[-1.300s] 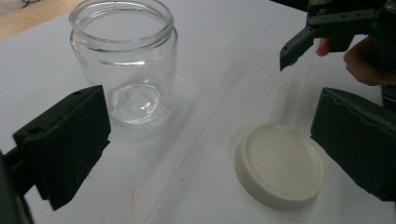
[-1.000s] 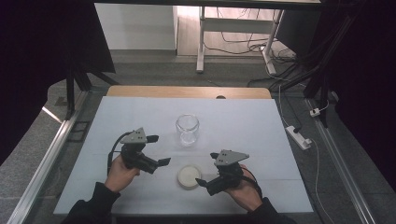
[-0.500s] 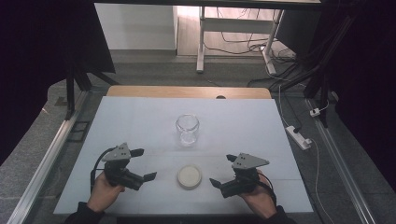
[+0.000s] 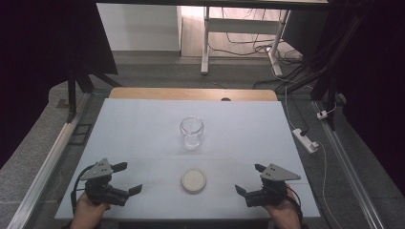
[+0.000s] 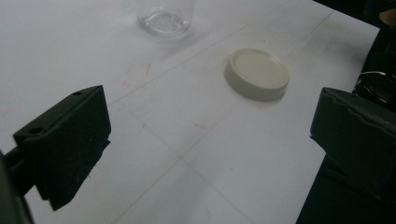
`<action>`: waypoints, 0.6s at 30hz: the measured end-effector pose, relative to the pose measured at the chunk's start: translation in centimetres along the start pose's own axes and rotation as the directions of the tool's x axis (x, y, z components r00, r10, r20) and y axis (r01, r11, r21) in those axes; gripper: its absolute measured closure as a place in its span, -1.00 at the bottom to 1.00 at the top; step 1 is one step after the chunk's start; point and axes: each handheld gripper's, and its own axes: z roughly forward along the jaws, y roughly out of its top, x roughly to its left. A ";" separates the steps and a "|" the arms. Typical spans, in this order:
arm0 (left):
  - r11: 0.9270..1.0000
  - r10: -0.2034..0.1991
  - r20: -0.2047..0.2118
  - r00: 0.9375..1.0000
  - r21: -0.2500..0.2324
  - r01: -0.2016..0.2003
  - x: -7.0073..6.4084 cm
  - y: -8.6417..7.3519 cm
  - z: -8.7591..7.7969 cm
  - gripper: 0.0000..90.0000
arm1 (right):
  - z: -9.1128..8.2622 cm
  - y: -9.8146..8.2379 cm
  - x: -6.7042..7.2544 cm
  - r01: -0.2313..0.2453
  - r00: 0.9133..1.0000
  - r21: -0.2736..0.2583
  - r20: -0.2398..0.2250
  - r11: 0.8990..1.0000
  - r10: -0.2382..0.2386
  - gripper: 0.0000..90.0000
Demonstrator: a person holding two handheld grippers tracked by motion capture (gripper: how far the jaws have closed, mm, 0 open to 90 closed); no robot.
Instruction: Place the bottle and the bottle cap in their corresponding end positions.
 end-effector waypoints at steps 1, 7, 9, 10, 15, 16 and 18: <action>1.000 -0.007 -0.006 1.000 0.000 0.007 0.1 -0.3 -0.3 -1.00 | -0.2 -0.3 -0.2 -0.009 1.000 0.002 0.008 1.000 0.008 -1.00; 0.999 -0.042 -0.054 0.998 0.013 0.043 0.5 -2.1 -1.8 -1.00 | -1.5 -1.7 -0.9 -0.054 0.998 0.015 0.039 0.998 0.053 -1.00; 0.998 -0.054 -0.067 0.996 0.014 0.055 0.7 -2.7 -2.2 -1.00 | -1.8 -2.0 -1.0 -0.063 0.997 0.020 0.046 0.998 0.062 -1.00; 0.998 -0.059 -0.074 0.995 0.017 0.061 0.8 -2.9 -2.4 -1.00 | -1.9 -2.2 -1.1 -0.066 0.997 0.023 0.049 0.998 0.065 -1.00; 0.996 -0.074 -0.113 0.991 0.042 0.079 1.2 -4.0 -3.0 -1.00 | -2.4 -2.9 -1.3 -0.078 0.995 0.040 0.068 0.996 0.076 -1.00; 0.995 -0.076 -0.118 0.990 0.049 0.082 1.2 -4.2 -3.0 -1.00 | -2.5 -3.0 -1.3 -0.083 0.994 0.044 0.073 0.996 0.080 -1.00; 0.994 -0.081 -0.127 0.989 0.060 0.089 1.3 -4.5 -3.1 -1.00 | -2.7 -3.2 -1.4 -0.092 0.993 0.053 0.080 0.994 0.088 -1.00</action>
